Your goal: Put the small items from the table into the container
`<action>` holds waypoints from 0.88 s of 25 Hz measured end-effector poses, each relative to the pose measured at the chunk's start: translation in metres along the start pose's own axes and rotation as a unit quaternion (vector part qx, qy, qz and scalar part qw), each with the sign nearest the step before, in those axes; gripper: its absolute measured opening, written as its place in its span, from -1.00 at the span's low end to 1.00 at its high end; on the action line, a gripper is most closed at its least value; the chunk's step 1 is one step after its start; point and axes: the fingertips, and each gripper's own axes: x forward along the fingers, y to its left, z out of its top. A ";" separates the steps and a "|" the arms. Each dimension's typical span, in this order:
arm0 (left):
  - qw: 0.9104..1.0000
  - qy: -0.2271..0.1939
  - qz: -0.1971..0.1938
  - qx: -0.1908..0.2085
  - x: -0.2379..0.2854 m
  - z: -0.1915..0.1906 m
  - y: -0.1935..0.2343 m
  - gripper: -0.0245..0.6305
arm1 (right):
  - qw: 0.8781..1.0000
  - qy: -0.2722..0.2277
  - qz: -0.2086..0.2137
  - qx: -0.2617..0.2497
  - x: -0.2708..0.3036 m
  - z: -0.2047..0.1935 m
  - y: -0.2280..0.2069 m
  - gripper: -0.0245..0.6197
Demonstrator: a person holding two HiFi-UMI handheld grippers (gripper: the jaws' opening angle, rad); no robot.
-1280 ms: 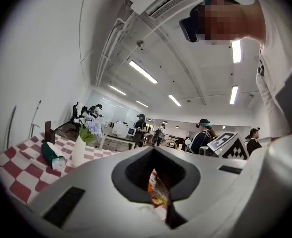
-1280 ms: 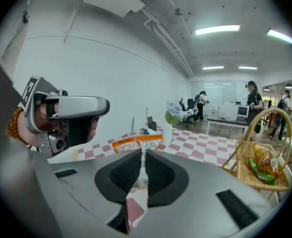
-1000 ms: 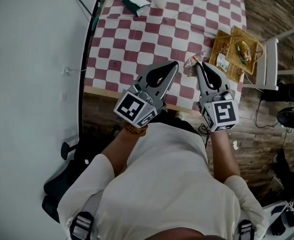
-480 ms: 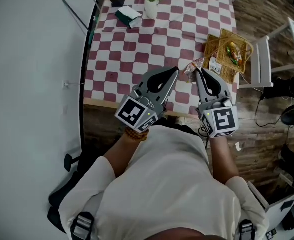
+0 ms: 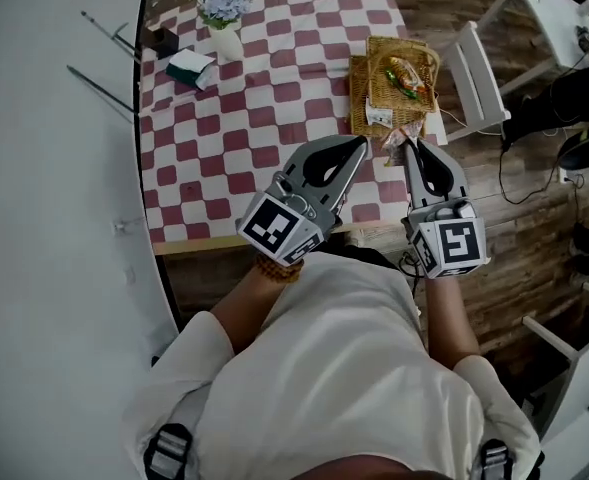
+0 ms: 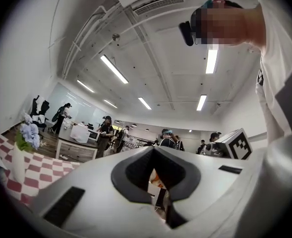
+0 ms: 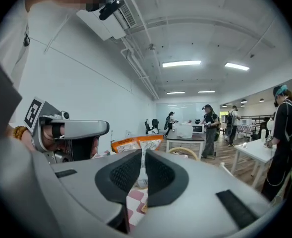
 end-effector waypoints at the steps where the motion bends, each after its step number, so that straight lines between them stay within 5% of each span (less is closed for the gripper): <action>1: 1.000 0.000 -0.007 0.000 0.007 -0.001 -0.005 -0.85 | 1.000 0.001 -0.007 0.002 -0.005 -0.001 -0.007 -0.79; 8: 1.000 0.012 -0.018 -0.003 0.016 -0.007 -0.015 -0.85 | 1.000 0.003 -0.018 0.015 -0.013 -0.006 -0.018 -0.79; 22: 0.999 0.032 -0.018 0.020 0.072 -0.042 0.035 -0.85 | 0.998 0.050 -0.032 -0.023 0.059 -0.028 -0.078 -0.79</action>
